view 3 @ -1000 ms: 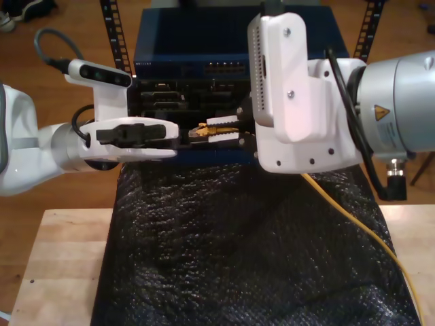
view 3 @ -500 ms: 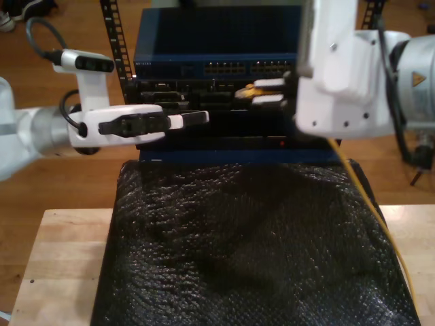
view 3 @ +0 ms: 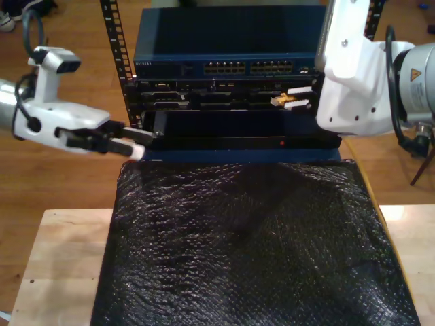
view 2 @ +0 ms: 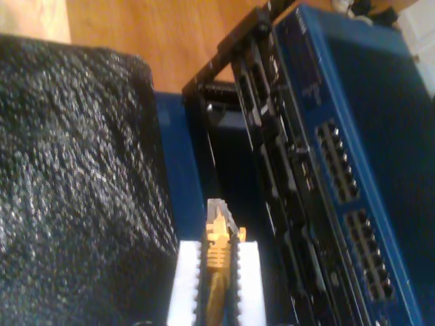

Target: Grab the cable and plug it in

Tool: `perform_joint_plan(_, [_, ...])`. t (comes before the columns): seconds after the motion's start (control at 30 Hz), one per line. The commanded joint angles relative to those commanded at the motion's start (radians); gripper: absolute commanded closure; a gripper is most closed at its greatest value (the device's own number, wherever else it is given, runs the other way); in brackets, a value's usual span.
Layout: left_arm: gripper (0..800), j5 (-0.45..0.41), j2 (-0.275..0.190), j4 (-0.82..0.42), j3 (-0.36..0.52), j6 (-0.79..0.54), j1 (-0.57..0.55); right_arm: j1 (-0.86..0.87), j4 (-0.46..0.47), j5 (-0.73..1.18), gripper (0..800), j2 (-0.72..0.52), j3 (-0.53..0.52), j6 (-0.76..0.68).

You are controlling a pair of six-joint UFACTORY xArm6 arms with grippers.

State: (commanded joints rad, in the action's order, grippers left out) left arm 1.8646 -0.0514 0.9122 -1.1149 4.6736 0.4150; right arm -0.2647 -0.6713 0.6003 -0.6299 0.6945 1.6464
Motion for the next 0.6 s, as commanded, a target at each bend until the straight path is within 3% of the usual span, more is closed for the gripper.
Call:
perform_joint_plan(0.4, [3,-0.014,-0.101,-0.331,0.011,-0.224,0.100,0.051,0.242,0.002,800,0.121,0.002,-0.167])
perform_joint_plan(0.6, [5,-0.011,-0.120,-0.414,0.052,-0.471,0.236,0.054,0.281,0.002,800,0.166,0.009,-0.203])
